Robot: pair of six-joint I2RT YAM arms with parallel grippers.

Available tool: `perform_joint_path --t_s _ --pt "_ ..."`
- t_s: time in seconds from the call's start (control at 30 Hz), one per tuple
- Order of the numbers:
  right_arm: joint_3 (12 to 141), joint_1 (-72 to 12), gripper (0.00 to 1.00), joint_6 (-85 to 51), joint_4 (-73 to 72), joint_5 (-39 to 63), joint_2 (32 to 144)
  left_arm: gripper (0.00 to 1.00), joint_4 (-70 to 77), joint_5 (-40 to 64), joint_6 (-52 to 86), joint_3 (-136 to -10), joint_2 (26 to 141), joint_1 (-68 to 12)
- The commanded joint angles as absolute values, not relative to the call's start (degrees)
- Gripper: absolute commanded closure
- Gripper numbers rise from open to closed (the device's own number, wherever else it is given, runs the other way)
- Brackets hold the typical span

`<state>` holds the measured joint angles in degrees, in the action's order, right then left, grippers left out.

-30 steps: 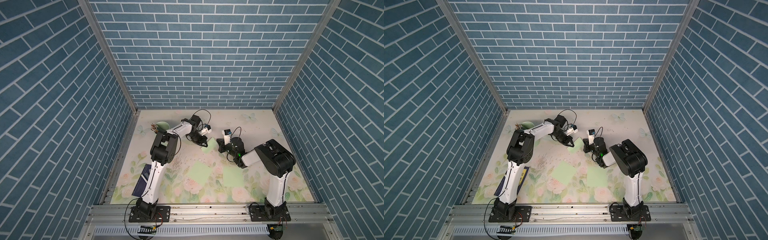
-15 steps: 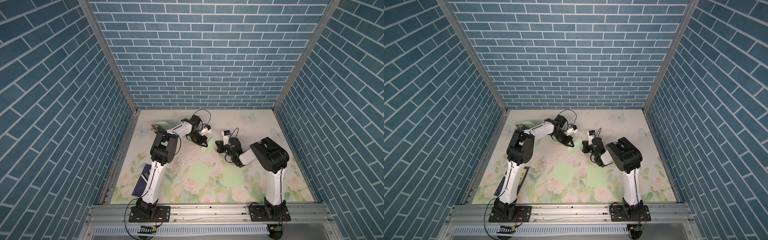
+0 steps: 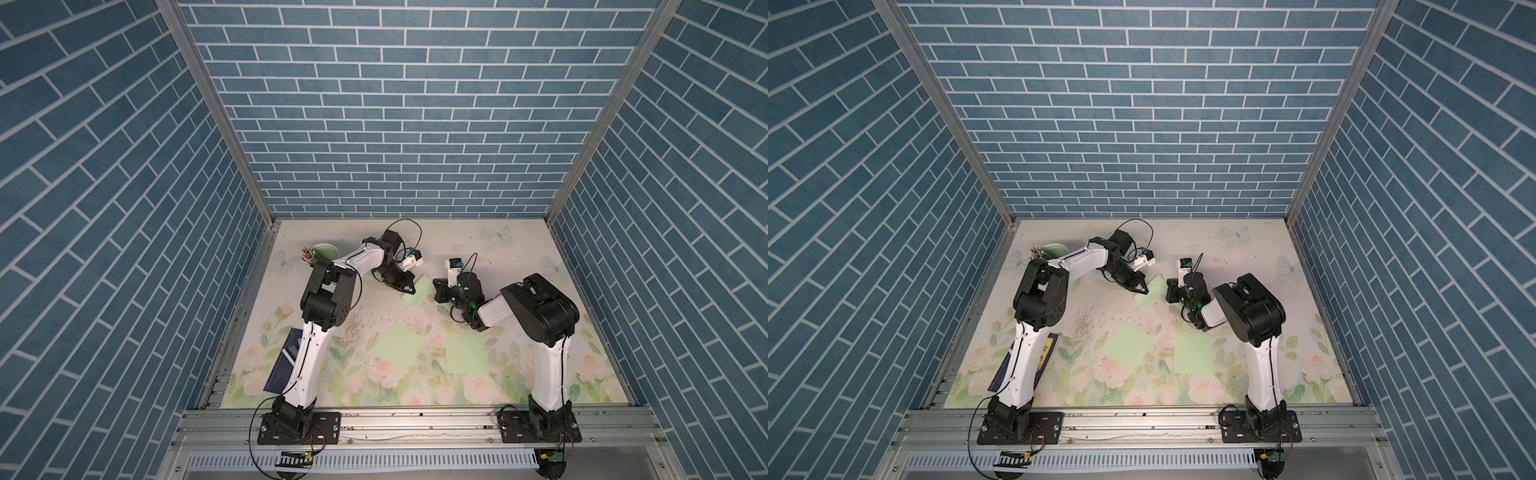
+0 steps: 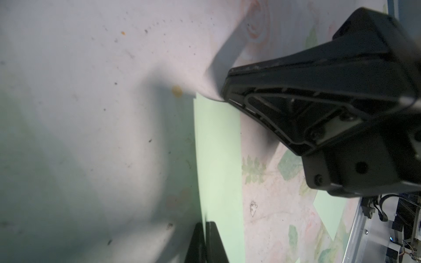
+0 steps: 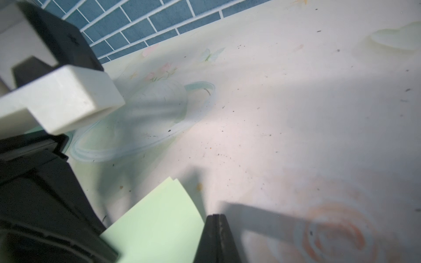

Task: Fold the square paper along the opposite sides
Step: Smooth out the paper at the center of the board.

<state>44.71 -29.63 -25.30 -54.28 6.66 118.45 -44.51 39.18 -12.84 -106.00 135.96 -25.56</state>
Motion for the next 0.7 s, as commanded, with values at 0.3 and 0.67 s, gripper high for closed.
perform_joint_path --t_s 0.3,0.67 --pt "41.86 -35.68 1.0 -3.04 -58.2 9.95 110.43 1.0 -47.54 23.82 -13.76 -103.56 142.62 -24.23" --pt "40.5 -40.69 1.0 -3.65 -60.18 9.87 115.93 1.0 -47.58 22.59 -13.97 -103.74 142.65 -24.24"
